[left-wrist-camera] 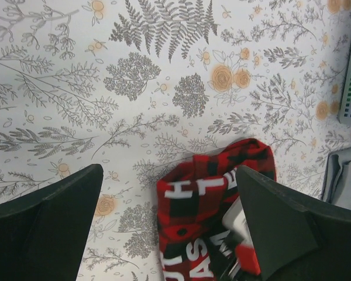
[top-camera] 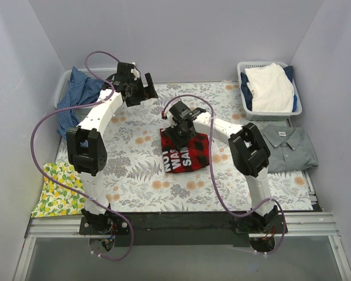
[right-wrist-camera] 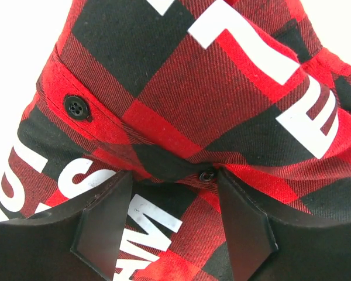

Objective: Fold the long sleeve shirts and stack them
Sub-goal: Fold the shirt

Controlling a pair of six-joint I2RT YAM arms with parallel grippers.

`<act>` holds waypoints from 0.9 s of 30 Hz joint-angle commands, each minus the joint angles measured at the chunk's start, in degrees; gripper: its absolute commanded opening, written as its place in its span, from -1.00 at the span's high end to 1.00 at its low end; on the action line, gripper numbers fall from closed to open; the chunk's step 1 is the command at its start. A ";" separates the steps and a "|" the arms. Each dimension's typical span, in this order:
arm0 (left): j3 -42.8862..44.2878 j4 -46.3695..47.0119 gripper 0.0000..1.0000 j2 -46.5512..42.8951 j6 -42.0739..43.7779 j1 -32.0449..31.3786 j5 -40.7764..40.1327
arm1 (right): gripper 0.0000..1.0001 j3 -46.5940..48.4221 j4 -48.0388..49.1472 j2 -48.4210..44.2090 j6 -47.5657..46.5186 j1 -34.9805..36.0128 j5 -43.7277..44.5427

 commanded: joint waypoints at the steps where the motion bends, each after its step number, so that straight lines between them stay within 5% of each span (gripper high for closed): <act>1: -2.04 0.09 -0.96 -3.54 -0.09 -0.52 2.37 | -0.36 -9.24 -4.04 -4.07 -5.69 5.80 -5.57; 7: -4.68 1.23 -0.96 -4.51 -0.09 -0.44 5.61 | -0.36 -20.48 1.84 -17.06 1.60 5.20 -1.01; 14: -12.23 5.53 -0.96 -6.97 2.36 -3.06 16.34 | -0.97 -26.82 9.32 -32.46 14.00 0.80 1.28; 23: -19.01 6.07 -0.96 -8.38 11.42 -16.24 19.33 | -0.95 -33.85 1.16 -41.43 21.81 -3.06 3.48; 27: -18.40 4.84 -0.96 -7.42 14.15 -19.85 21.35 | -0.89 -40.87 0.71 -49.06 29.11 -11.74 1.81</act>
